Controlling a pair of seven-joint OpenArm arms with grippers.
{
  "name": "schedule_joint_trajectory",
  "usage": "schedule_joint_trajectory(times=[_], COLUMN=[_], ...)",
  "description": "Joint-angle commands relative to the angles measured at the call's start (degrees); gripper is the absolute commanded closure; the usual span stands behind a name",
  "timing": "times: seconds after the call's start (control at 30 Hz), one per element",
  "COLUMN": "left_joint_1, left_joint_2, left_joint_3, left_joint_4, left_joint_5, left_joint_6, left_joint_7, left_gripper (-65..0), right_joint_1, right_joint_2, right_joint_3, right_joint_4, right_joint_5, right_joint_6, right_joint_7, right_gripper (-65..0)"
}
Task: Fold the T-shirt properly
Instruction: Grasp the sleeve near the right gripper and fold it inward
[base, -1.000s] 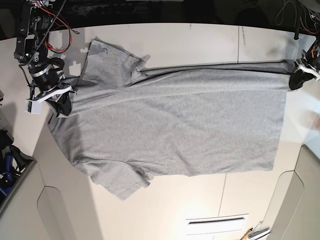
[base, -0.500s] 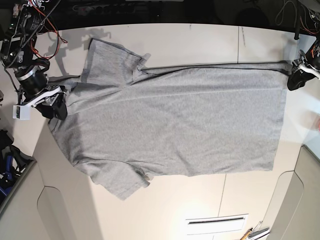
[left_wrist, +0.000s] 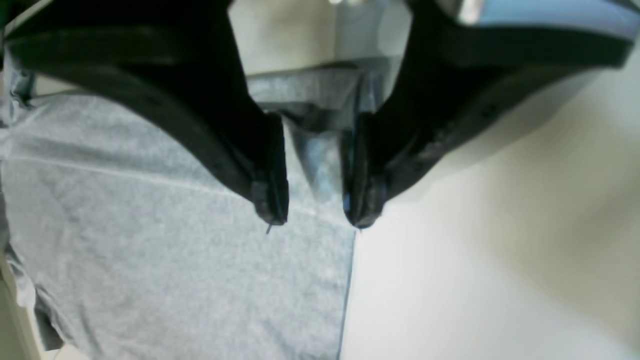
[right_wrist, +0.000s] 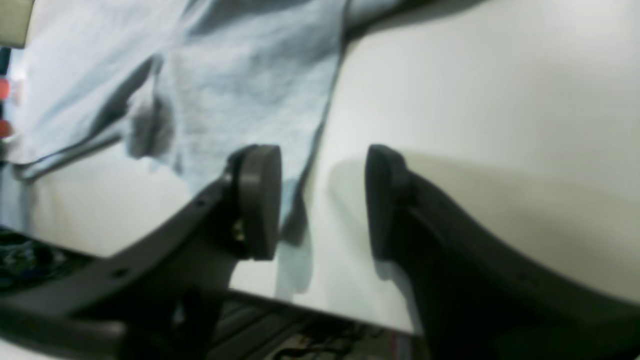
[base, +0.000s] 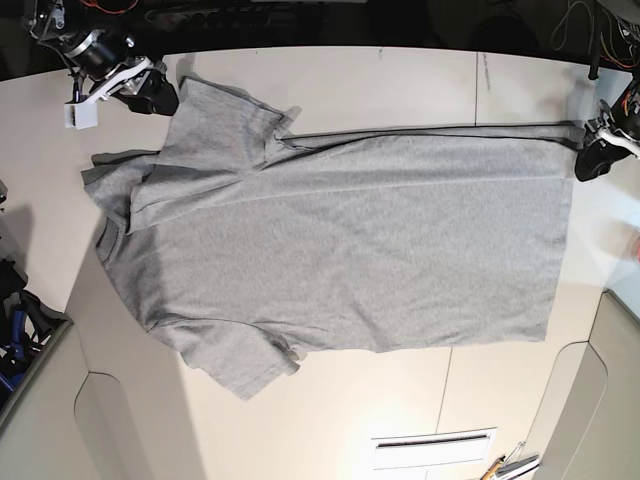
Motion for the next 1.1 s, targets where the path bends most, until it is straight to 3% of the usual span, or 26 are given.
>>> schedule_joint_trajectory(times=[0.0,0.37,0.43,0.5,0.53,0.7,0.87,1.07], left_joint_1=[-0.26,-0.26,-0.26,-0.26,-0.26,-0.26,-0.28,-0.26], left_joint_2=[-1.31,-1.31,-1.31,-1.31,-1.31,-1.31,-1.31,-1.31], left_joint_3=[-0.42,-0.42,-0.42,-0.42,-0.42,-0.42,-0.42,-0.42], left_joint_4=[0.79,0.76,0.79,0.76,0.76,0.79,0.76,0.79], left_joint_5=[-1.07,-1.25,-1.27,-1.27,-1.33,-1.84,-1.9,-1.92], left_joint_6=[-0.54,-0.54,-0.54,-0.54,-0.54,-0.54,-0.54,-0.54], left_joint_7=[-0.98,-0.9,-0.81,-0.81,-0.81,-0.79,-0.81,-0.81], left_gripper=[-24.1,-24.1,-24.1,-24.1,-24.1,-24.1,-24.1,-24.1], right_joint_1=[-0.68,-0.5,-0.5,-0.48,-0.28,3.56,11.8,23.34], right_joint_2=[0.7,0.68,0.68,0.68,0.68,0.02,-3.67,-6.58], right_joint_3=[-0.39,-10.16,-10.34,-10.34,-10.34,-10.34,-10.6,-15.43], right_joint_4=[0.83,0.83,0.83,0.83,0.85,0.85,0.83,0.48], right_joint_5=[0.92,-1.95,-1.92,-1.92,-1.7,0.0,-0.44,-8.85], right_joint_6=[0.31,0.04,0.07,0.07,0.35,3.3,3.98,3.91], right_joint_7=[0.63,2.16,2.51,2.49,2.49,2.73,2.89,6.32], right_gripper=[-27.1,-27.0,-20.3,-4.6,0.0,0.0,0.0,0.0])
